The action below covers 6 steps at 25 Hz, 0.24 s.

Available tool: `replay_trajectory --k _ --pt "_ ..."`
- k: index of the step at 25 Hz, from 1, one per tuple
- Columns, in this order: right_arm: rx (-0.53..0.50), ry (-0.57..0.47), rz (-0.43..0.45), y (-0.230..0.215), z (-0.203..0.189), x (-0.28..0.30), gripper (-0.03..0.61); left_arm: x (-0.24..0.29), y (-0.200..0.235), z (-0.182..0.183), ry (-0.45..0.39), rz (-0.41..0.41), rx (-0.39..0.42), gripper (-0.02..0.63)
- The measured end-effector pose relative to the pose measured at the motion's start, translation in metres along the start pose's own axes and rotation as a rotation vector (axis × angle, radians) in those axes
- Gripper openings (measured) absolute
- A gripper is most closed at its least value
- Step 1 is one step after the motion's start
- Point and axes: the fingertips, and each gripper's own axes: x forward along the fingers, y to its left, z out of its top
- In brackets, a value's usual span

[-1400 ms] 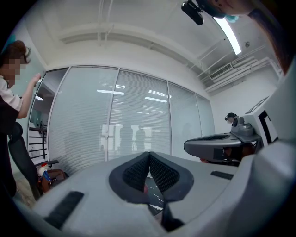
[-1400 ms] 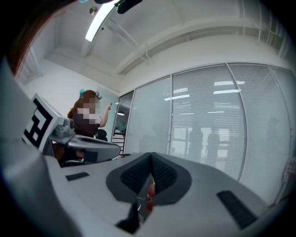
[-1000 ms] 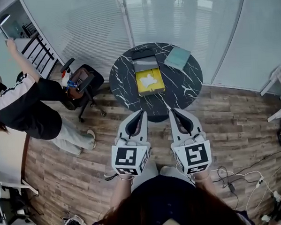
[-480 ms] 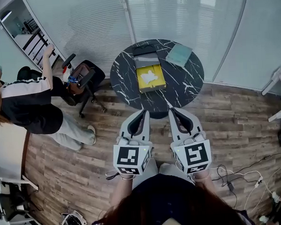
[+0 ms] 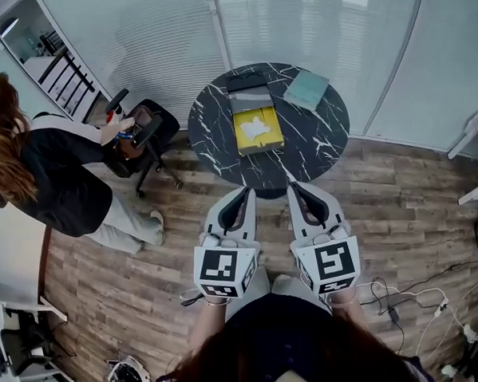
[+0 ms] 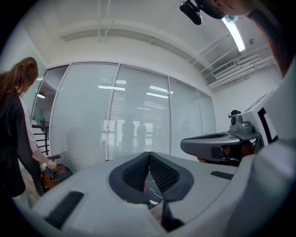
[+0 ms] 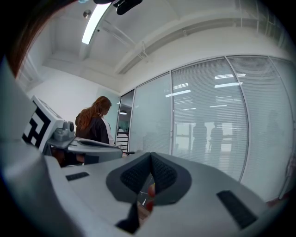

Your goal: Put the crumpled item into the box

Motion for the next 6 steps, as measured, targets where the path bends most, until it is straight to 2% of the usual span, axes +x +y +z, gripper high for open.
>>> replay_trajectory --k 6 --pt "0.000 0.007 -0.002 -0.0031 -0.0040 0.0099 0.023 0.0078 0.0059 -0.0050 0.014 -0.001 -0.004 0.028"
